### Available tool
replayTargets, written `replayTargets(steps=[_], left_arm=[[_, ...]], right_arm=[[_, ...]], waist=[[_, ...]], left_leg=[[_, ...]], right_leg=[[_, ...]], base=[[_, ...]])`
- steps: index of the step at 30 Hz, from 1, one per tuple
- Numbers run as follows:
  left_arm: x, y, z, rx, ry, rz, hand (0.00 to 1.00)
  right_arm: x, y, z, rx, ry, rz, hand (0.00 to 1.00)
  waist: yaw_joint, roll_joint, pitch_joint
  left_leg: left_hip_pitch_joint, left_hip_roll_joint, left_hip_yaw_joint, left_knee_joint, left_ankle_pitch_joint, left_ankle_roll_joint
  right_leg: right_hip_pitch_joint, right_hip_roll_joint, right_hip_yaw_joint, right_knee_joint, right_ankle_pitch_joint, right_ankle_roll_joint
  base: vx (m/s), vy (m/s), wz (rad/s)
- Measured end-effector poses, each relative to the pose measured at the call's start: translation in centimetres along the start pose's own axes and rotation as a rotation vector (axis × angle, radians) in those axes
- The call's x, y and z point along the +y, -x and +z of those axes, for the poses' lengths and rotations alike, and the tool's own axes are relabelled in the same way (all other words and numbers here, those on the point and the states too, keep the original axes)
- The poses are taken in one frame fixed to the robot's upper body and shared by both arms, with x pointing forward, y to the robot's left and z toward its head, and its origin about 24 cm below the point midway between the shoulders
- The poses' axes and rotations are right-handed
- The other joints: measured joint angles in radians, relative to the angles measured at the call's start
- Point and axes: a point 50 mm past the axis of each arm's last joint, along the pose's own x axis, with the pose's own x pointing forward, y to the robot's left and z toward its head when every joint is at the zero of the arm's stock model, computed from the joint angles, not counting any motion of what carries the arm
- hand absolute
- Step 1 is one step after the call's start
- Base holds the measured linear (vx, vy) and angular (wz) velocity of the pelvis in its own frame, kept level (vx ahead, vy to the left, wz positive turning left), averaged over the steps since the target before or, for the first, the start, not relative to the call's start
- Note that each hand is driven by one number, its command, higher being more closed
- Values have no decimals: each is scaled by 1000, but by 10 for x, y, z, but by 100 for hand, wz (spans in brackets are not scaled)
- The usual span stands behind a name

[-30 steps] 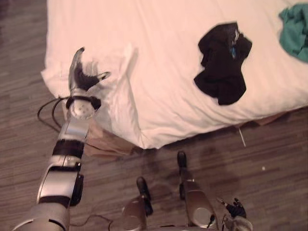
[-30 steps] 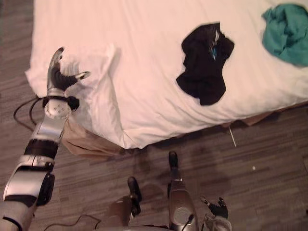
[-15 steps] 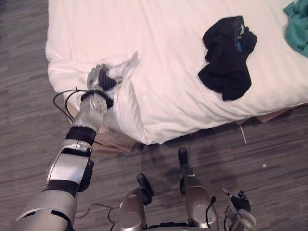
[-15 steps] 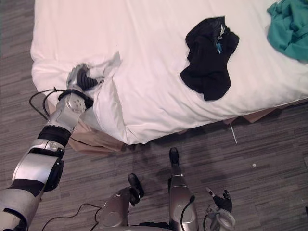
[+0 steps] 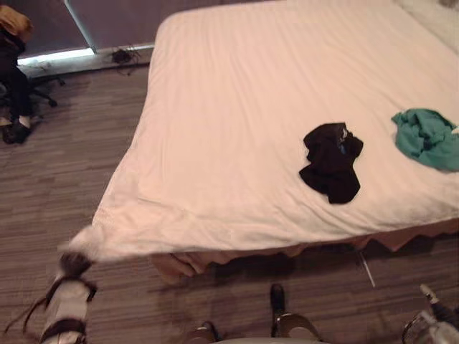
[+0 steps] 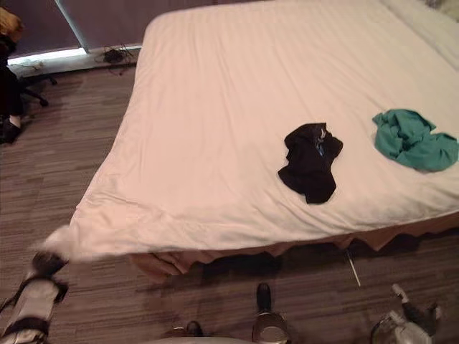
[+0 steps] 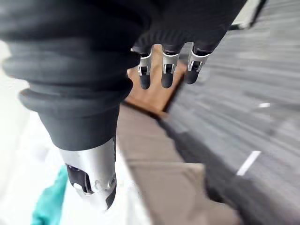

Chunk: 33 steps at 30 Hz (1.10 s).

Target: Tidy the bed and pick cloth on bed and put in laundry

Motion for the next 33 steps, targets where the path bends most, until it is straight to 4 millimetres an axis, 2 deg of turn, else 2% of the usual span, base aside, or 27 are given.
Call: replayTargets(steps=[1, 2, 3, 4, 5, 6, 7, 9, 10, 12, 13, 14, 16, 18, 19, 20, 22, 23, 24, 25, 26, 27, 29, 30, 32, 33], left_arm=[[5, 1, -10, 34, 15, 19, 0], [15, 3, -30, 104, 47, 64, 0], [24, 8, -52, 177, 77, 99, 0], [26, 10, -60, 203, 85, 109, 0], [28, 18, -78, 258, 99, 125, 0], [19, 25, -90, 299, 117, 108, 0], [14, 29, -94, 314, 128, 97, 0], [-26, 52, -110, 397, 215, 19, 0], [-35, 58, -113, 417, 240, 4, 0], [-72, 85, -124, 497, 323, -74, 0], [-79, 90, -126, 513, 337, -92, 0], [-94, 101, -125, 527, 348, -141, 0], [-111, 110, -120, 519, 342, -203, 0], [-127, 111, -102, 473, 344, -266, 0], [-138, 109, -82, 415, 345, -310, 0], [-141, 108, -74, 387, 346, -323, 0], [-152, 102, -39, 254, 350, -372, 0], [-154, 102, -31, 227, 350, -383, 0], [-160, 101, -11, 159, 356, -412, 0], [-163, 101, -1, 130, 360, -426, 0], [-168, 102, 11, 92, 359, -447, 0], [-172, 104, 21, 51, 346, -468, 0], [-178, 107, 34, 3, 325, -499, 0], [-184, 110, 50, -42, 314, -528, 0], [-188, 112, 67, -88, 320, -549, 0], [-189, 112, 77, -115, 332, -552, 0]], right_arm=[[0, -1, 7, -31, 7, -1, 0], [1, -4, 26, -104, 19, -7, 0], [8, -5, 46, -179, 15, 1, 100], [13, -5, 54, -208, 15, 10, 100], [27, -3, 72, -280, 17, 42, 100], [38, 0, 92, -361, 29, 79, 100], [42, 1, 101, -399, 39, 92, 100], [73, 18, 146, -601, 71, 198, 100], [81, 23, 154, -639, 74, 225, 100], [114, 47, 177, -765, 71, 352, 100], [122, 53, 180, -788, 69, 387, 100], [143, 67, 187, -827, 71, 478, 100], [172, 90, 198, -889, 67, 602, 100], [198, 118, 220, -981, 35, 713, 100], [214, 142, 242, -1055, -1, 791, 100], [219, 151, 251, -1083, -22, 816, 100], [236, 193, 292, -1187, -134, 935, 100], [238, 200, 298, -1205, -150, 951, 100], [239, 216, 313, -1248, -192, 988, 100], [240, 223, 318, -1270, -206, 1004, 100], [244, 234, 320, -1293, -211, 1038, 100], [255, 244, 314, -1274, -199, 1094, 100], [271, 250, 297, -1219, -158, 1151, 100], [283, 250, 284, -1166, -110, 1184, 100], [296, 248, 268, -1106, -54, 1214, 100], [299, 254, 259, -1098, -64, 1245, 100]], waist=[[2, -3, -8], [9, -11, -18], [7, -20, -24], [9, -24, -28], [13, -32, -36], [27, -35, -40], [33, -35, -42], [38, -31, -45], [40, -31, -45], [64, -36, -42], [63, -37, -40], [62, -41, -33], [71, -49, -17], [89, -50, 40], [94, -42, 89], [94, -39, 109], [96, -21, 202], [98, -17, 216], [113, -4, 258], [117, 2, 278], [118, 9, 299], [119, 12, 305], [129, 19, 309], [141, 33, 319], [146, 49, 333], [150, 59, 347]], left_leg=[[1, 0, -1, -3, 1, -1], [1, -1, -12, -10, 9, 0], [1, -3, -29, -13, 12, 2], [1, -3, -30, -15, 12, 2], [1, -4, -34, -17, 13, 3], [0, -11, -49, -26, 21, 5], [-3, -16, -59, -29, 23, 8], [-3, -28, -76, -58, 41, 12], [-5, -31, -83, -62, 44, 13], [-9, -36, -98, -76, 56, 17], [-13, -37, -107, -79, 60, 17], [-29, -37, -120, -80, 70, 15], [-60, -37, -133, -77, 82, 13], [-91, -37, -139, -68, 94, 12], [-130, -37, -144, -37, 96, 13], [-149, -37, -147, -20, 96, 13], [-238, -32, -164, 52, 95, 16], [-260, -31, -165, 64, 95, 17], [-300, -29, -166, 90, 94, 18], [-318, -28, -166, 102, 92, 21], [-355, -26, -167, 122, 90, 23], [-411, -25, -167, 145, 88, 26], [-478, -23, -168, 173, 85, 30], [-521, -23, -168, 192, 84, 32], [-562, -23, -172, 208, 84, 32], [-584, -22, -175, 219, 84, 33]], right_leg=[[0, 0, -2, 0, -1, -1], [6, 0, -16, 0, -2, -2], [15, -2, -27, 0, -5, -1], [16, -2, -28, 0, -5, -1], [18, -5, -38, 0, -5, -1], [21, -17, -52, 0, -5, -1], [21, -18, -52, 0, -5, -1], [19, -36, -69, -1, -6, 0], [19, -36, -73, -1, -6, 1], [12, -45, -78, -2, -6, 1], [12, -46, -87, -2, -6, 1], [8, -49, -107, -1, -6, 1], [-17, -49, -115, 0, 1, -2], [-42, -50, -118, 1, 13, -7], [-78, -52, -122, 20, 17, -11], [-96, -53, -123, 33, 18, -12], [-170, -54, -125, 82, 17, -14], [-188, -54, -126, 91, 17, -14], [-224, -54, -124, 108, 19, -17], [-240, -55, -123, 115, 20, -17], [-270, -56, -124, 125, 22, -20], [-321, -58, -123, 135, 25, -25], [-382, -66, -121, 148, 31, -31], [-424, -67, -119, 164, 33, -33], [-462, -67, -119, 176, 34, -35], [-481, -68, -119, 186, 34, -35]], base=[[23, -26, 17], [7, -18, 35], [-5, -9, 36], [-23, 0, 28], [-34, 23, 18], [-36, 29, 23], [-62, 20, 27], [-72, 20, 28], [-48, 24, 24], [-48, 6, 14], [-52, -2, 32], [-33, -12, 35], [-55, -35, 22], [-90, -43, 11], [-82, -25, 11], [-95, -20, 14], [-136, -19, 10], [-161, -30, 6], [-91, -18, 3], [-113, -13, 5], [-128, 4, 5], [-110, 5, 5], [-74, 29, 1], [-72, 24, 2], [-56, -11, 4], [-61, -14, 5]])
